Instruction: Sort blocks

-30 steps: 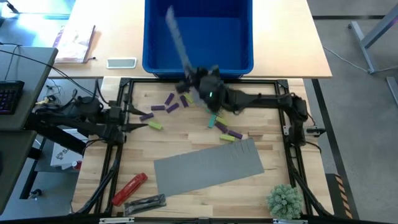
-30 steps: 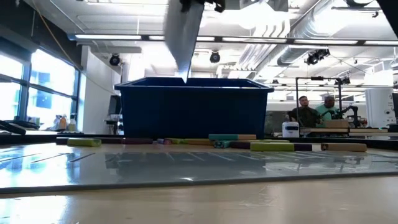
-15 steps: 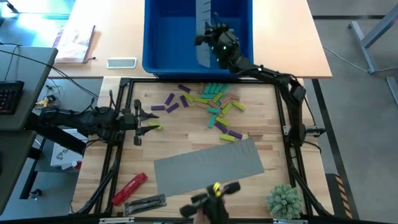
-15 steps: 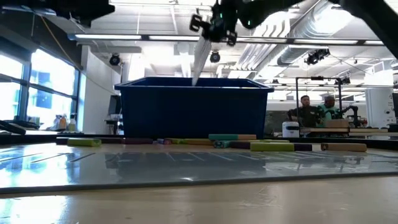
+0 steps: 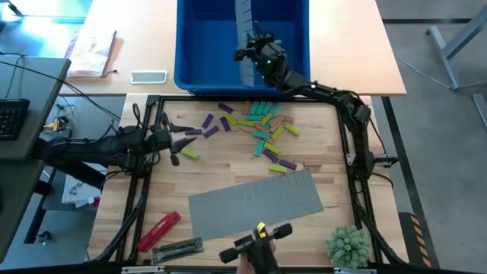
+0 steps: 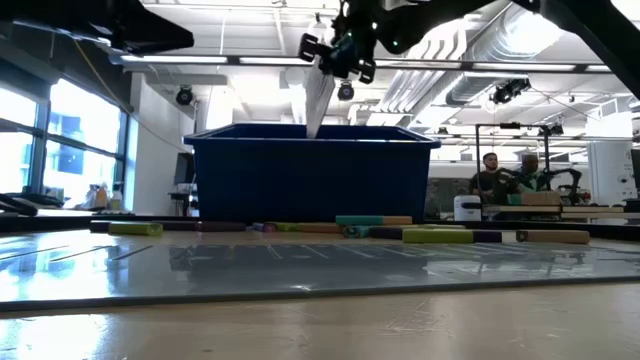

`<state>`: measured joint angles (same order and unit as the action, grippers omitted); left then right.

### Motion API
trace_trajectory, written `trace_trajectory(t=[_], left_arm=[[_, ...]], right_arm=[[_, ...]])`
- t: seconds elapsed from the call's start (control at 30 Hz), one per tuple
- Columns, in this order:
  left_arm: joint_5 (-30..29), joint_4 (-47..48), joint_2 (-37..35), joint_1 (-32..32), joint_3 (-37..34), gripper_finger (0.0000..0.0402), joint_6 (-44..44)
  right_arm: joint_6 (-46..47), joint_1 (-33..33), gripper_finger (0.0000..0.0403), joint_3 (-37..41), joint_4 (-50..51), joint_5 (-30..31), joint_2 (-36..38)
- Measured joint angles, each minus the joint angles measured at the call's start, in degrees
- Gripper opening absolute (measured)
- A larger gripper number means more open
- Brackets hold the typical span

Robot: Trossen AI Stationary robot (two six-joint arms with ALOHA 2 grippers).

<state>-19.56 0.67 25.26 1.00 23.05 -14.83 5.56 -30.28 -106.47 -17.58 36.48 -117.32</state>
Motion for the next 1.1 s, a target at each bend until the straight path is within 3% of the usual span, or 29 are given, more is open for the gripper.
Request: trace_trajectory(t=[0.17,0.43,0.67,1.1], left_arm=[[-0.2,6.7,5.2,5.0,6.7,0.0147,-0.5],[1.3,5.4,16.7,17.1,17.0,0.0147,2.7],[6.0,5.2,31.3,25.3,25.0,0.0147,2.7],[0.9,-8.3,45.9,31.3,26.9,0.0147,1.3]], right_arm=[[-0.9,1.2,0.0,-5.5,8.9,3.1,0.0],[4.4,-0.6,0.0,-14.9,22.1,2.0,-0.4],[5.1,-1.6,0.0,-16.5,23.2,-1.3,-0.5],[8.8,-4.0,0.0,-16.5,22.5,-2.7,-6.0]])
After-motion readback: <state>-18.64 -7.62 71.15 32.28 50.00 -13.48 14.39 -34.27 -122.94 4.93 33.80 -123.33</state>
